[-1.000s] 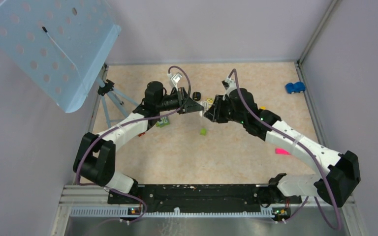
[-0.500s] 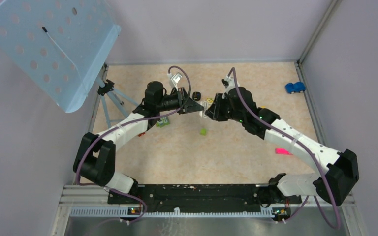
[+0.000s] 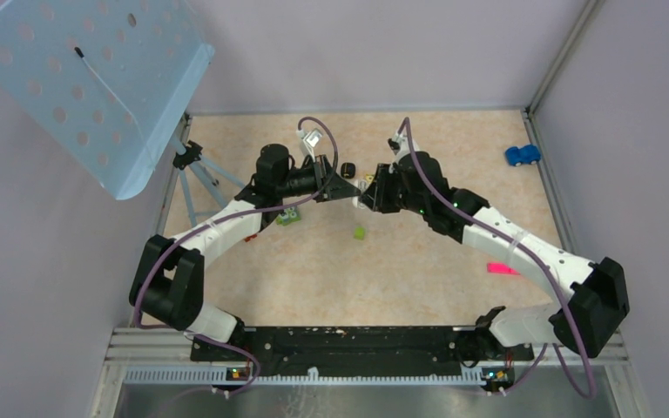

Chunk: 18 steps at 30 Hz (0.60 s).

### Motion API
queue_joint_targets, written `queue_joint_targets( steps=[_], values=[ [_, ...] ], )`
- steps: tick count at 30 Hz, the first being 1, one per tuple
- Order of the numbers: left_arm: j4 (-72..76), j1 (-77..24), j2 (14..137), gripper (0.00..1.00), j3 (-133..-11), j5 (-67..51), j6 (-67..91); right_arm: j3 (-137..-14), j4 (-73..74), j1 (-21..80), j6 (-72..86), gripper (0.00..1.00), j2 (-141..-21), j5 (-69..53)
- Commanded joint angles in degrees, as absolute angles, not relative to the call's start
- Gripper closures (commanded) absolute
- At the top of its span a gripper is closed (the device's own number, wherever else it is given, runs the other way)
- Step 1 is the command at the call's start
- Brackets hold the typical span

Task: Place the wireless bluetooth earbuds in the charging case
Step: Pick up the left earbud from the left side groove of the charging case.

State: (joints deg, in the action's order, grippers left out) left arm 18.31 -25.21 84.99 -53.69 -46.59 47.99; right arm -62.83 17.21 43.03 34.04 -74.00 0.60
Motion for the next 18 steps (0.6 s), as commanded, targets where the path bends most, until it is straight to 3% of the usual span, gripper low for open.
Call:
queue_joint_targets(
  steps=[1, 9, 15, 18],
  values=[
    [19.93, -25.32, 82.70, 1.00, -54.94, -47.19, 47.02, -65.78, 16.73, 43.97, 33.12, 0.78, -75.04, 1.75],
    [19.80, -25.40, 82.27, 1.00, -54.90, -47.15, 46.93, -68.60, 20.16, 46.11, 31.78, 0.79, -77.28, 6.03],
    [19.61, -25.35, 82.26, 1.00, -54.89, -47.02, 46.98, -68.74, 20.74, 46.37, 31.98, 1.00, -76.54, 8.09],
    [18.99, -25.39, 82.41, 1.00, -55.05, -46.57, 46.94, -68.45, 20.60, 46.52, 31.69, 1.00, -75.77, 8.28]
  ],
)
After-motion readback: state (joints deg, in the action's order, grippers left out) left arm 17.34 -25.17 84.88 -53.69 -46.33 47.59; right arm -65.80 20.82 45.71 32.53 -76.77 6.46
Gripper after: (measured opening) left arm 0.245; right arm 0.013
